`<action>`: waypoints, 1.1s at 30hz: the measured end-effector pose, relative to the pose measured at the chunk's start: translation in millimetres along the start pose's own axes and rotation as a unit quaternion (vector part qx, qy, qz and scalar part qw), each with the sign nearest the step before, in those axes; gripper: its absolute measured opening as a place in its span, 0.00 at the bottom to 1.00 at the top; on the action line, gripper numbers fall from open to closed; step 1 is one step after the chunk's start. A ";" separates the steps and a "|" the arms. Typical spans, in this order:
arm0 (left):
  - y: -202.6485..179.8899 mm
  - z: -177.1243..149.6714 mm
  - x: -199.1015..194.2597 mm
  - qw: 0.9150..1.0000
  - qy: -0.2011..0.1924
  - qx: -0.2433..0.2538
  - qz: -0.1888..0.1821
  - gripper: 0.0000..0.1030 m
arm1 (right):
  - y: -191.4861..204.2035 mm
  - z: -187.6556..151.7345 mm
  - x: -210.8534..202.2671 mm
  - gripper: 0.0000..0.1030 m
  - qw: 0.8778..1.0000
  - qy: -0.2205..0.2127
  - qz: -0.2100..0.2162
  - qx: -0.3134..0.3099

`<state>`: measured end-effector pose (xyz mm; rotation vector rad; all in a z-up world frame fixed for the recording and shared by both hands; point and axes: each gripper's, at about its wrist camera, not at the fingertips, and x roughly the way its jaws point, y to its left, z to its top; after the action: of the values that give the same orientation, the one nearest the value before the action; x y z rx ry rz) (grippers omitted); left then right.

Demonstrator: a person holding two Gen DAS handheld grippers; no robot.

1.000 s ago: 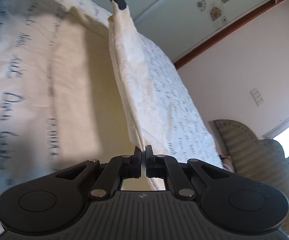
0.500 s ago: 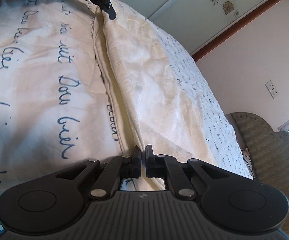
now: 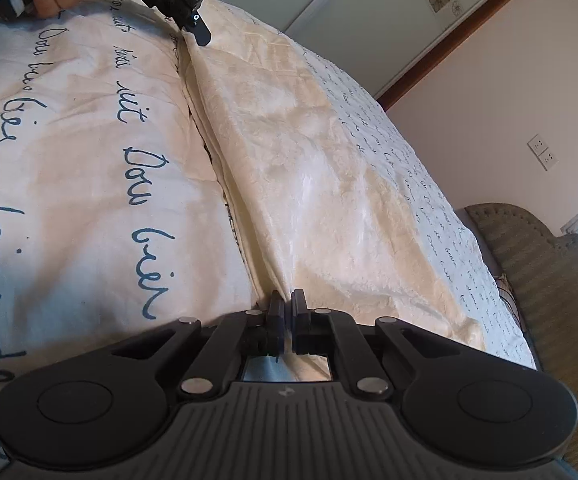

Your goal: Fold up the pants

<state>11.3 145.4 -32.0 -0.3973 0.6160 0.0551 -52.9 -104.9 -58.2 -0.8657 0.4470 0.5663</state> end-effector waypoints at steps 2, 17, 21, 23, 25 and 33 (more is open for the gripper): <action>-2.3 1.6 -4.3 1.000 0.004 0.009 0.012 0.24 | 1.4 -1.2 -0.7 0.04 1.000 -0.005 -0.005 0.009; -129.7 9.0 -1.2 0.986 0.020 0.114 -0.119 0.60 | 4.1 -12.0 -24.3 0.06 0.999 -0.029 -0.022 0.032; -180.0 -18.0 24.8 0.970 0.052 0.175 -0.158 0.60 | -33.4 -21.6 -48.8 0.08 0.992 -0.037 0.012 0.119; -195.7 -35.3 37.3 0.963 0.074 0.202 -0.162 0.60 | -57.6 -29.9 -59.7 0.08 0.982 -0.052 -0.007 0.181; -204.1 -50.0 47.3 0.956 0.099 0.223 -0.164 0.60 | -82.7 -39.9 -62.2 0.08 0.964 -0.065 -0.042 0.255; -210.3 -77.4 39.7 0.929 0.089 0.328 -0.149 0.60 | -89.6 -69.8 -16.8 0.09 0.947 0.023 -0.035 0.317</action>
<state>36.2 -80.7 -39.4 0.1627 0.7064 -0.4742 -19.2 -212.5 -36.6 -0.2736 0.5949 0.3035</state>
